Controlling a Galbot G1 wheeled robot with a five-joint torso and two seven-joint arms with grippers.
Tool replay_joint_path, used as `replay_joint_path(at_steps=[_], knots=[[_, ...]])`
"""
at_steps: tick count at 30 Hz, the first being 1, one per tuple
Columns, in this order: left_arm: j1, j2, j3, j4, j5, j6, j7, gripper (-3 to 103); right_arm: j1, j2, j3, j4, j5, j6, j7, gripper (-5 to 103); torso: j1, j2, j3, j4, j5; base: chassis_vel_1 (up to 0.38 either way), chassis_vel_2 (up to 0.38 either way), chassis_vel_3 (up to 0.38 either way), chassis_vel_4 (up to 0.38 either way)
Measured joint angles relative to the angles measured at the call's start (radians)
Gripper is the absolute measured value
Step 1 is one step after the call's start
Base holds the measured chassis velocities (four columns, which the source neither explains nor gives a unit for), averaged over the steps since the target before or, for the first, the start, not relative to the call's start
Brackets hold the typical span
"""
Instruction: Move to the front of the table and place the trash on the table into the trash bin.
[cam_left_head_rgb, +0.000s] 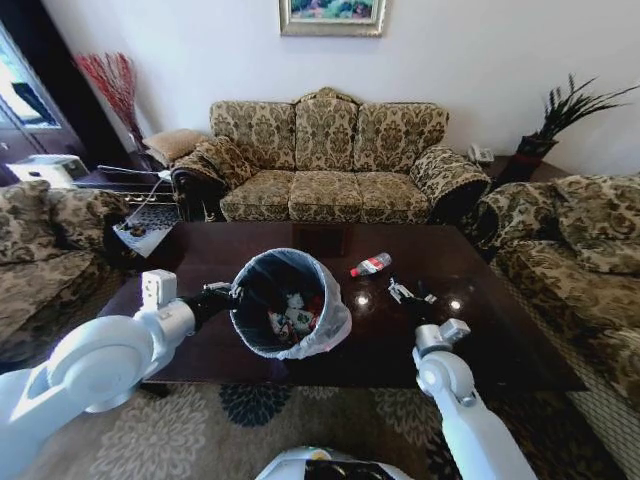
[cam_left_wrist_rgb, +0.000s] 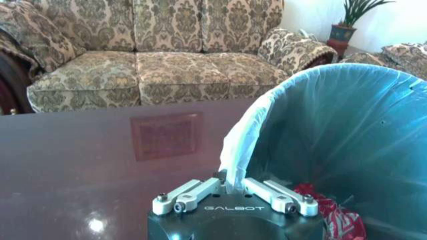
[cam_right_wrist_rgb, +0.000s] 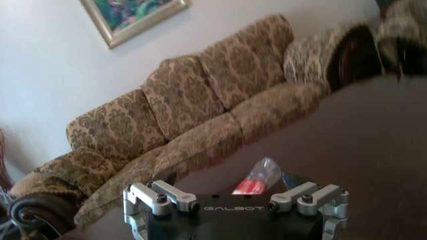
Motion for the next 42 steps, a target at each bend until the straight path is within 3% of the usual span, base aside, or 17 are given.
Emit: replay_joint_path(at_steps=[5,10,21,27,31,32,35,42], knots=[[0.001,0.003,0.008,0.001,0.003,-0.001,0.005,0,0.139,0.041,-0.011,-0.144,0.170,-0.055,0.069,100,-0.001,0.001,0.000,0.0001,0.0009,0.000,0.000,0.000,0.000],[0.003,0.009,0.008,0.007,0.004,-0.001,0.006,0,0.239,0.073,-0.017,-0.281,0.201,-0.063,0.080,100,0.000,0.000,0.000,-0.0007,0.0006,0.000,0.000,0.000,0.000],[0.002,0.027,0.018,0.027,-0.002,-0.010,0.010,0,0.409,0.122,-0.033,-0.515,0.205,-0.074,0.018,101,0.000,0.001,0.000,-0.0005,0.0007,0.000,0.000,0.000,0.000],[0.003,0.033,0.023,0.052,-0.008,-0.011,0.011,0,0.502,0.153,-0.038,-0.667,0.209,-0.075,-0.049,95,0.000,0.001,0.000,0.0000,0.0005,0.000,0.000,0.000,0.000],[-0.006,0.056,0.012,0.062,-0.031,-0.011,0.008,0,0.521,0.161,-0.036,-0.708,0.209,-0.072,-0.066,92,0.000,0.001,0.000,0.0000,0.0006,0.000,0.000,0.000,0.000],[-0.015,0.072,0.007,0.070,-0.044,-0.014,0.007,0,0.525,0.164,-0.033,-0.724,0.209,-0.068,-0.075,98,0.000,0.000,0.000,-0.0003,0.0009,0.000,0.000,0.000,0.000],[-0.022,0.088,0.007,0.081,-0.053,-0.018,0.006,0,0.521,0.164,-0.032,-0.736,0.202,-0.061,-0.095,96,0.000,0.000,0.000,-0.0007,0.0008,0.000,0.000,0.000,0.000],[-0.023,0.094,0.014,0.094,-0.053,-0.020,0.007,0,0.466,0.153,-0.037,-0.711,0.123,-0.002,-0.152,95,0.000,0.001,0.000,-0.0004,0.0005,0.000,0.000,0.000,0.000]])
